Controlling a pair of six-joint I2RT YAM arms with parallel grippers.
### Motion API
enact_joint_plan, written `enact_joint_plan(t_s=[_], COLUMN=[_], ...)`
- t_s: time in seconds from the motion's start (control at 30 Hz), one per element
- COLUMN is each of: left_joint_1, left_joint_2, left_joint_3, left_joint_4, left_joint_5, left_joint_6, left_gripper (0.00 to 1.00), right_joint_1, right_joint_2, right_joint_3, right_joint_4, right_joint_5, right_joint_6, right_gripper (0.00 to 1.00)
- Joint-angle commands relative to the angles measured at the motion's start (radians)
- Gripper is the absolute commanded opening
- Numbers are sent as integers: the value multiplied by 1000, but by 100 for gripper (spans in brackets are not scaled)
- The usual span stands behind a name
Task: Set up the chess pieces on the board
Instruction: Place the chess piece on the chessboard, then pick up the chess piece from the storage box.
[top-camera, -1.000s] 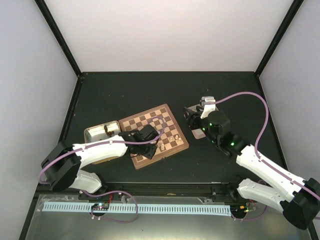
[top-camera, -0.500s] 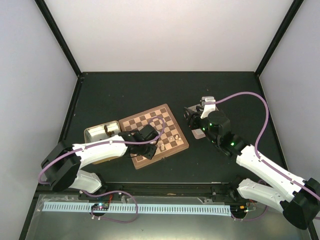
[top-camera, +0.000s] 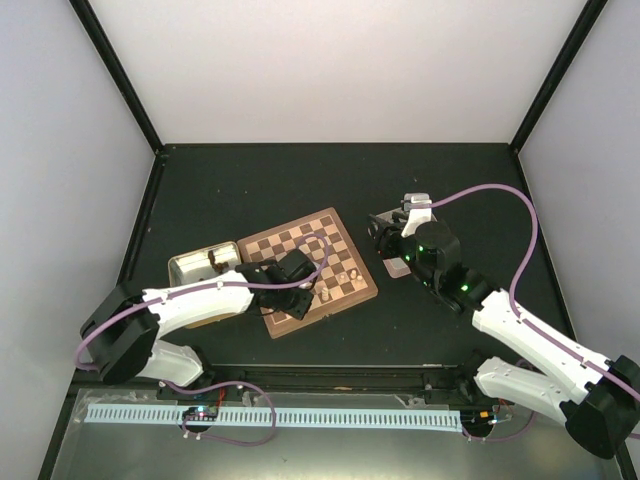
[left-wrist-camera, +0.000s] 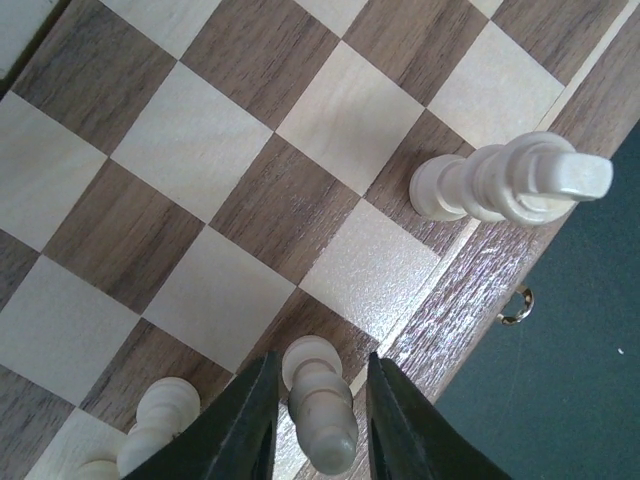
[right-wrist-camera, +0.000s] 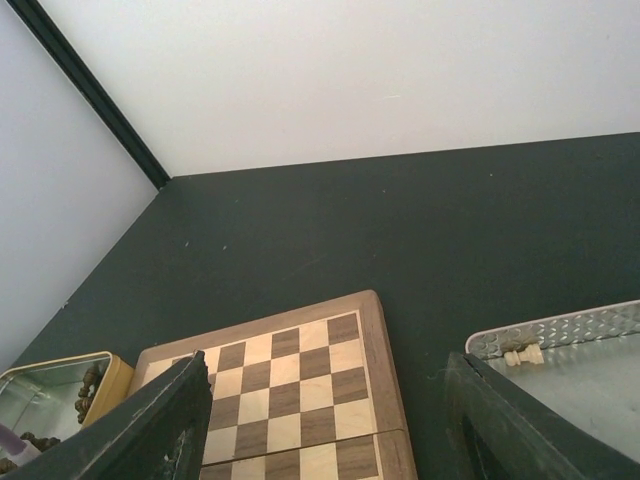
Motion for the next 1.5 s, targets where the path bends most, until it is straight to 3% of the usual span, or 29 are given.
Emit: enact_joint_plan(t_s=[0.0, 0.2, 0.37, 0.67, 0.8, 0.97, 1.27, 1.47], left_joint_1=[4, 15, 40, 186, 237, 269, 281, 285], left_joint_2=[-35, -63, -146, -344, -483, -639, -697, -695], left_joint_3=[23, 51, 85, 145, 78, -21, -70, -69], left_joint_4=[-25, -36, -19, 27, 134, 239, 260, 254], left_joint_5=[1, -33, -57, 6, 1, -25, -13, 0], left_joint_6=[-9, -13, -19, -19, -22, -28, -22, -14], left_gripper=[30, 48, 55, 59, 65, 79, 82, 82], right_joint_1=[3, 1, -25, -303, -359, -450, -502, -533], right_joint_2=[9, 16, 51, 264, 419, 578, 798, 886], right_joint_3=[22, 41, 105, 228, 307, 354, 462, 511], right_joint_4=[-15, -64, -167, -397, -485, -491, -494, -523], right_joint_5=[50, 118, 161, -103, -93, 0, -74, -147], right_joint_6=[28, 62, 68, 56, -28, -101, -268, -288], right_gripper=[64, 64, 64, 54, 52, 52, 50, 34])
